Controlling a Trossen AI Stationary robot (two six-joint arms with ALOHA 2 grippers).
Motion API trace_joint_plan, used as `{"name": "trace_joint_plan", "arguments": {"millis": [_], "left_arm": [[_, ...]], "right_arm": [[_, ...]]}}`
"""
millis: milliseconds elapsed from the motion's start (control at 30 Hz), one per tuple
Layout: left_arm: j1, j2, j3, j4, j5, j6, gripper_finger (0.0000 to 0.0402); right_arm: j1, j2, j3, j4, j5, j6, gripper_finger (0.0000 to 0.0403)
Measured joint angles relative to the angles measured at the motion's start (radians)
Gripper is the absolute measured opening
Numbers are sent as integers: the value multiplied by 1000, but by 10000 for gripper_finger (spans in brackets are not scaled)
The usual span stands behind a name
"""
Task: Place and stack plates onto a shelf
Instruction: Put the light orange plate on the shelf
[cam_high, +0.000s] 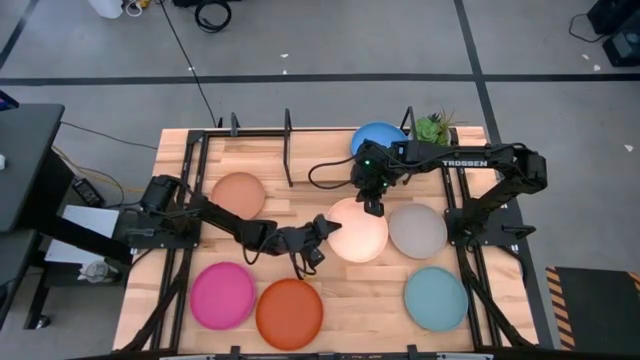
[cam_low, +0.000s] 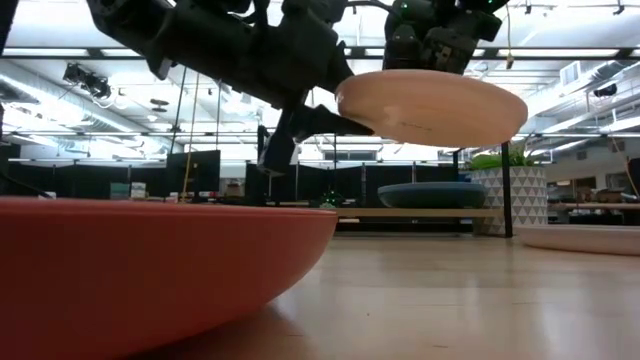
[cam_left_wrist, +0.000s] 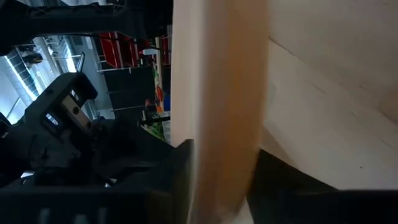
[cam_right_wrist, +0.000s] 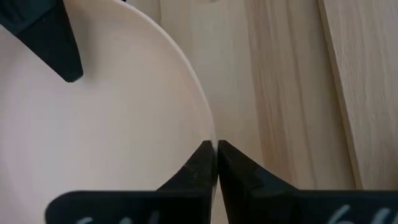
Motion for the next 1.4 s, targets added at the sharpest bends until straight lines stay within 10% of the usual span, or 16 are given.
{"name": "trace_joint_plan", "arguments": {"millis": [433,900,1400], "left_arm": [[-4,-1,0,-18,-18,-58,66],[177,-62,11,-169,-146,-337,62],[289,86,390,-632,-269,-709,60]], "right_arm": [[0,0,94,-80,20,-3,112],[0,-111,283,-279,360,0,165],[11,-171,282,-272,386,7,165]]}}
